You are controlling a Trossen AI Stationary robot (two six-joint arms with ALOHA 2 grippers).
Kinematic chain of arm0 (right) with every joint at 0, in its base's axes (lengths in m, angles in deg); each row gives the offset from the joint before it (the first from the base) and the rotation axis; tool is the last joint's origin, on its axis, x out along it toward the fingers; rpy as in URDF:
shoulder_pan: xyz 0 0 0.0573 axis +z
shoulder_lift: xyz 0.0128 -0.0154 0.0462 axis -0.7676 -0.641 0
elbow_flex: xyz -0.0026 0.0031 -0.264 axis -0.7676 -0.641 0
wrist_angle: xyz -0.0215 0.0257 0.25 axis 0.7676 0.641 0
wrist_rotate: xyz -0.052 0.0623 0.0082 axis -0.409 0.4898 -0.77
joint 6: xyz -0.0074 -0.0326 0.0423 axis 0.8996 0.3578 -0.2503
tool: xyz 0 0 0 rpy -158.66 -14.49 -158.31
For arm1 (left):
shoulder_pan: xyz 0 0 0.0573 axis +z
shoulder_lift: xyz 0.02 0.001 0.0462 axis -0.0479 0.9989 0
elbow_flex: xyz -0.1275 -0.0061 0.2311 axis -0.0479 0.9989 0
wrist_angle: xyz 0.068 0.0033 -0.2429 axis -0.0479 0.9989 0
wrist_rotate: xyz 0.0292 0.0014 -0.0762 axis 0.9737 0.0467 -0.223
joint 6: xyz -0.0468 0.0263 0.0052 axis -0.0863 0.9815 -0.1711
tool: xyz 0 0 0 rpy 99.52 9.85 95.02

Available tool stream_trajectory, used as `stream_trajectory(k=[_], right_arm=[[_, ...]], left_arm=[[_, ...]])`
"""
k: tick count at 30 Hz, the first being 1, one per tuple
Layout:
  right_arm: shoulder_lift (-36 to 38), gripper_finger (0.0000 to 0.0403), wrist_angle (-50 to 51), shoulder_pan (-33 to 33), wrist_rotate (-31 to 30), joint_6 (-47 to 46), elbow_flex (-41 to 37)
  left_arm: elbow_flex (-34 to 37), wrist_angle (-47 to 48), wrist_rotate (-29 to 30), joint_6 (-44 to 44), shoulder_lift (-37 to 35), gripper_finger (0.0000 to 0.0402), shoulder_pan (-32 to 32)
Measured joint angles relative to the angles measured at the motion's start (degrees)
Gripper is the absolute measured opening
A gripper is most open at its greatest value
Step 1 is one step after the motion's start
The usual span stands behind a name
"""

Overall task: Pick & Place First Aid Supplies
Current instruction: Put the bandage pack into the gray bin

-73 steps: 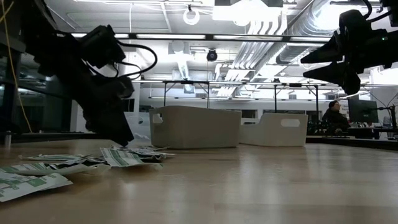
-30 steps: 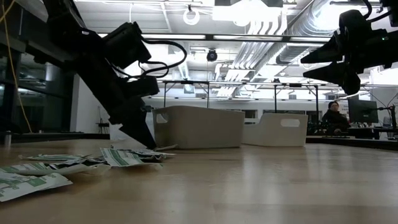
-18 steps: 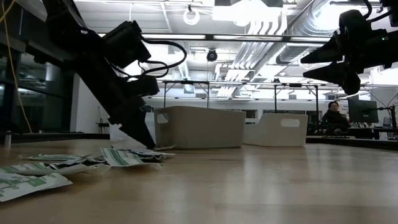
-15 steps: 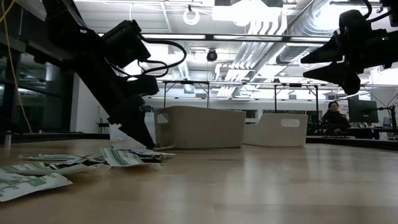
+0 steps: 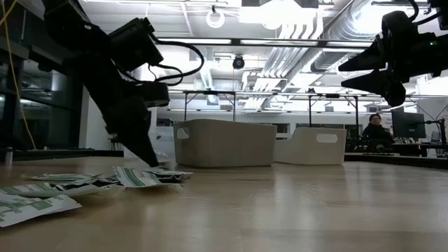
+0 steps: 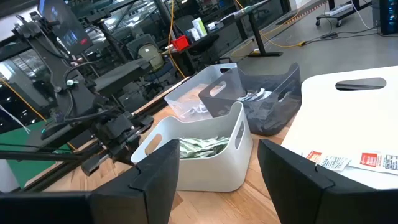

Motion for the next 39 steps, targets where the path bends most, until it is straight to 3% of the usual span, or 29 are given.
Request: stream_trajectory(k=[5, 9, 18, 30, 39], right_arm=[[0.0, 0.0211, 0.0, 0.0, 0.0, 0.0, 0.0], [0.0, 0.0211, 0.0, 0.0, 0.0, 0.0, 0.0], [0.0, 0.0211, 0.0, 0.0, 0.0, 0.0, 0.0], [0.0, 0.0211, 0.0, 0.0, 0.0, 0.0, 0.0], [0.0, 0.0211, 0.0, 0.0, 0.0, 0.0, 0.0]], left_arm=[[0.3, 8.0, 0.4, 0.7, -6.3, 0.0000, -0.1], [0.6, 13.5, 4.3, 1.4, -11.8, 0.0000, 0.0], [-1.5, 13.1, 9.6, -0.5, -22.5, 0.0000, 0.1], [-9.9, 12.8, 17.4, 5.1, -22.1, 0.0000, 0.2], [-16.9, 12.6, 18.5, 9.8, -15.1, 0.0000, 3.6]])
